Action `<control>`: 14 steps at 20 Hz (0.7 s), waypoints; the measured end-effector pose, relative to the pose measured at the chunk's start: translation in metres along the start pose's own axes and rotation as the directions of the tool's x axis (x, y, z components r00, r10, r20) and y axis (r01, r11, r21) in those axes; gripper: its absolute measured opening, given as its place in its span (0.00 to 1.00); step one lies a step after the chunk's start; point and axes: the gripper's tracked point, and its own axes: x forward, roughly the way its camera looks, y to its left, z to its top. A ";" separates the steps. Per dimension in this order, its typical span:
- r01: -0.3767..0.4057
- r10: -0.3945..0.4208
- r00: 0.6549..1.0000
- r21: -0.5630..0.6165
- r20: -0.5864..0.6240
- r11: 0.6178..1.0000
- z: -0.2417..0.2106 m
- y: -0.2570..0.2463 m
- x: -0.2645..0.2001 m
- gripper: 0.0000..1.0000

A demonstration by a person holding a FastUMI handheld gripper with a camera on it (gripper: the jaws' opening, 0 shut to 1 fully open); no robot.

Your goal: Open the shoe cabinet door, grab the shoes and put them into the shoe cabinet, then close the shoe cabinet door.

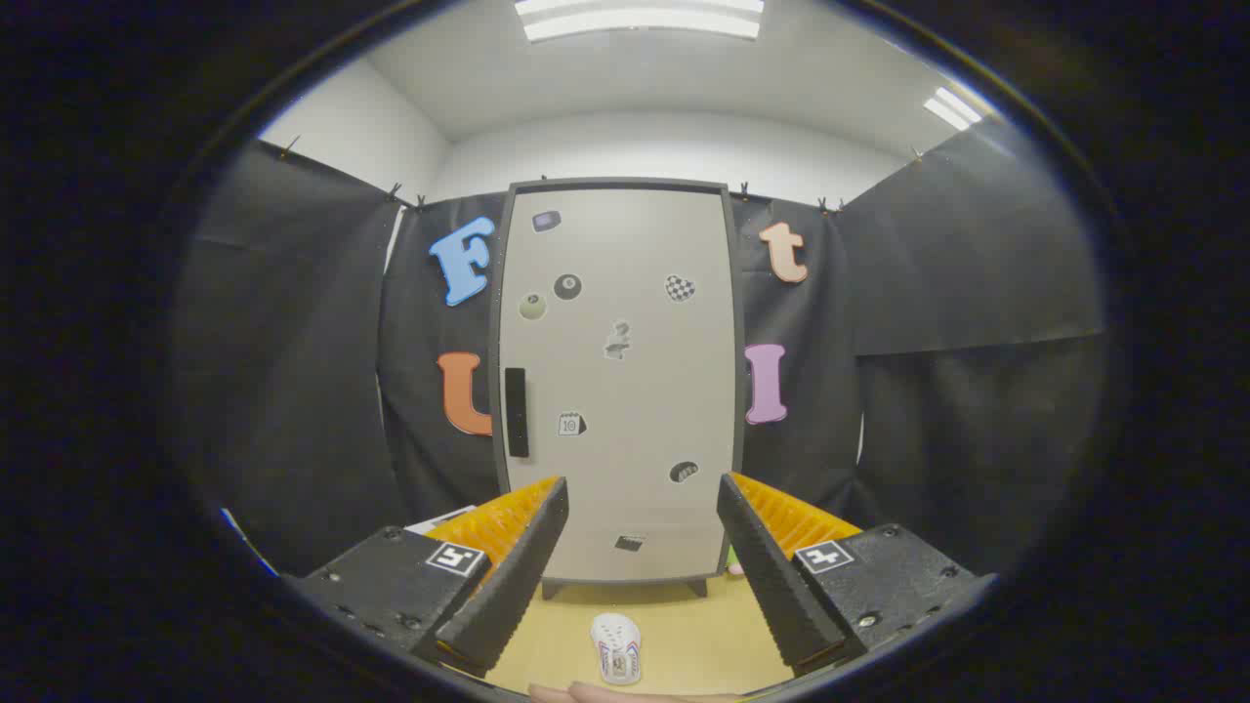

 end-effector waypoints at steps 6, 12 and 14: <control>0.000 0.000 1.000 -0.001 0.001 1.000 0.001 -0.001 0.000 1.00; -0.001 0.001 1.000 0.007 -0.005 1.000 -0.001 -0.002 0.004 1.00; 0.001 -0.001 1.000 0.017 -0.014 1.000 -0.003 -0.005 0.006 1.00</control>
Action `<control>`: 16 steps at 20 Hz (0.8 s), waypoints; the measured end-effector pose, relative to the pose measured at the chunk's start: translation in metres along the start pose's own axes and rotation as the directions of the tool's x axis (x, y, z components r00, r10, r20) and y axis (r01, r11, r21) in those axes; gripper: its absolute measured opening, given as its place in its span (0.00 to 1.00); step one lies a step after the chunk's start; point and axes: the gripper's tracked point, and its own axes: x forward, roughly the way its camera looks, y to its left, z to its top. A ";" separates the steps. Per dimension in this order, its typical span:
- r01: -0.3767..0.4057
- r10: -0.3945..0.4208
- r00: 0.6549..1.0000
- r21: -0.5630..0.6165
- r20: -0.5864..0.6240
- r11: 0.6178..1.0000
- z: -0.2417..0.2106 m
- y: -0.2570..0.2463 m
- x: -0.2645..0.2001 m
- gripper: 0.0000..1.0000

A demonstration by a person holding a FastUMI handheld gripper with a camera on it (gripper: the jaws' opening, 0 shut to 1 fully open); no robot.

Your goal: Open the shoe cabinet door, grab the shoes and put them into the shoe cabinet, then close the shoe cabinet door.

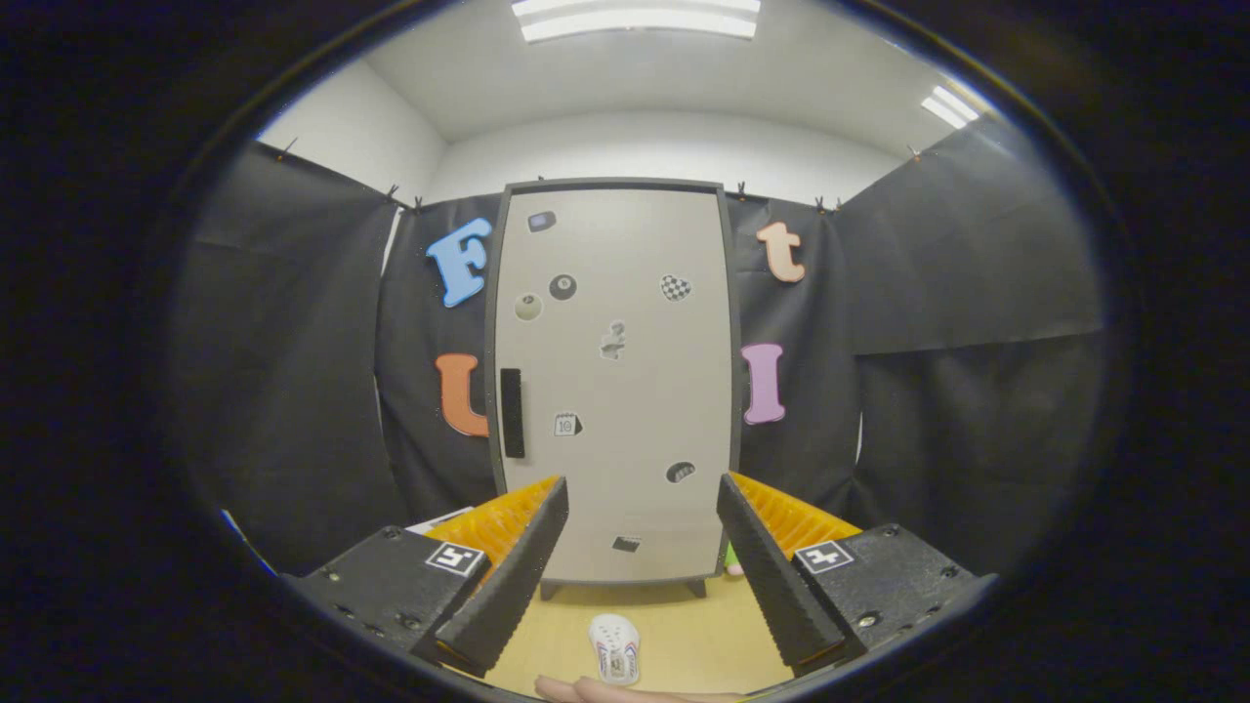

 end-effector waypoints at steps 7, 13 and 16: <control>-0.035 0.035 0.999 0.007 0.013 0.999 0.005 0.012 0.003 1.00; -0.051 0.051 0.999 0.008 0.015 0.999 0.012 0.024 0.017 1.00; -0.047 0.047 0.997 -0.004 0.055 0.999 0.029 0.033 0.033 1.00</control>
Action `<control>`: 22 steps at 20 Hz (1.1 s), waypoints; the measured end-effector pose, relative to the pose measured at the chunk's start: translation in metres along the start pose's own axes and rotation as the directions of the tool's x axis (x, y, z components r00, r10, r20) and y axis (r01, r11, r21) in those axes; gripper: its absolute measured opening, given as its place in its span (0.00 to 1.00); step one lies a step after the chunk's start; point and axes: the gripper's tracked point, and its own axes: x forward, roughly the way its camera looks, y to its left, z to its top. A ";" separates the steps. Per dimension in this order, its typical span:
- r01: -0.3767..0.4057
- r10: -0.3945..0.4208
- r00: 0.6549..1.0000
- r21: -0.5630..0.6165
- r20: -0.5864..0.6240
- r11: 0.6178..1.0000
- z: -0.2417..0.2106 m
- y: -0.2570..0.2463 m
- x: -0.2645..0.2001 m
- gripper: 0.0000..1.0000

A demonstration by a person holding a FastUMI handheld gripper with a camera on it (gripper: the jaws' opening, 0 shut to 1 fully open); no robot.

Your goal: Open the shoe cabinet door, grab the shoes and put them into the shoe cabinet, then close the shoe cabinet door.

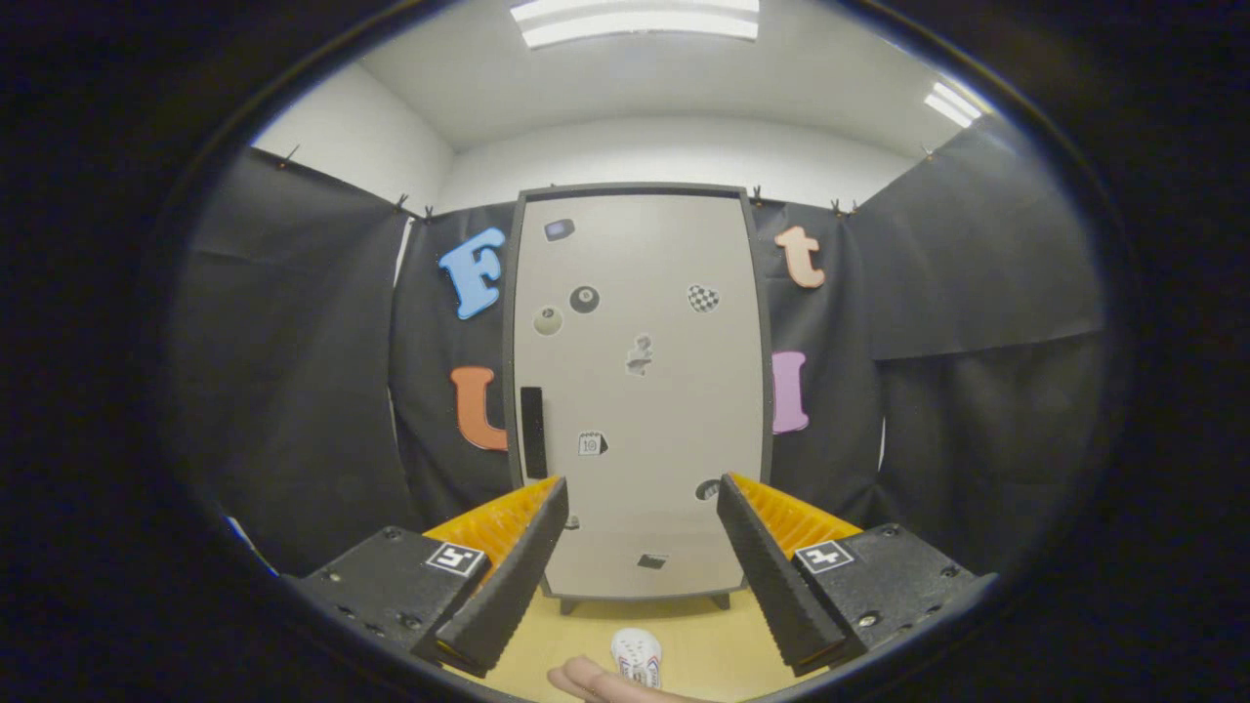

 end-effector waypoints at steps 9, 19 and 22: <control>-0.054 0.058 0.993 -0.044 0.104 0.998 0.030 0.041 0.103 1.00; -0.209 0.204 0.974 -0.047 -0.103 0.977 -0.021 0.135 0.199 1.00; -0.171 0.165 0.975 -0.030 -0.148 0.985 -0.034 0.143 0.221 1.00</control>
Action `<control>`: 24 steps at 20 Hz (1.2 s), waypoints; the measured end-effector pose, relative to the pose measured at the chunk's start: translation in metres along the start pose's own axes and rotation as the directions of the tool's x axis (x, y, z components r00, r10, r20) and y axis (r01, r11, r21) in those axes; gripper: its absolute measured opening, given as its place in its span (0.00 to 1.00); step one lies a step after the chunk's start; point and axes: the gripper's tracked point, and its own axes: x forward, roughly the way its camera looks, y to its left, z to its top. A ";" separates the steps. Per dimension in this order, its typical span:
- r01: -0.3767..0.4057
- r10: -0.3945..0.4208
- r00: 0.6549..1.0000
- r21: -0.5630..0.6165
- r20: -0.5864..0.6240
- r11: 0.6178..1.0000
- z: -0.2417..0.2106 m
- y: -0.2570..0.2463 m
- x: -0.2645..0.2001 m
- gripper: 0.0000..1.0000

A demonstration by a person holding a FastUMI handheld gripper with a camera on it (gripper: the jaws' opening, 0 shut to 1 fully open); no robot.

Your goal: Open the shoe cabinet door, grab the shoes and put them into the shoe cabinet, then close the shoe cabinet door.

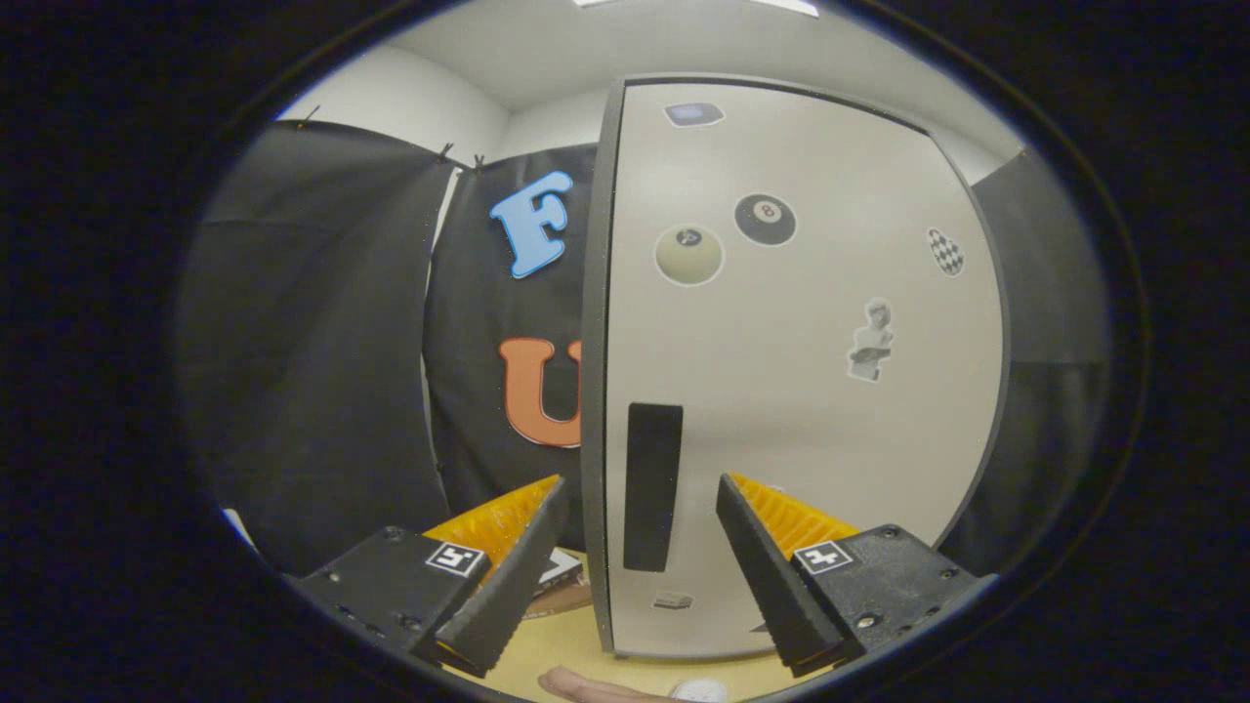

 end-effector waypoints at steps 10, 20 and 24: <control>0.030 -0.029 1.000 0.064 -0.010 0.998 -0.012 -0.005 0.041 0.49; 0.063 -0.063 0.996 -0.004 -0.064 0.998 -0.019 -0.008 0.022 0.28; -0.019 0.020 0.998 0.012 -0.062 1.000 -0.016 -0.010 -0.017 0.27</control>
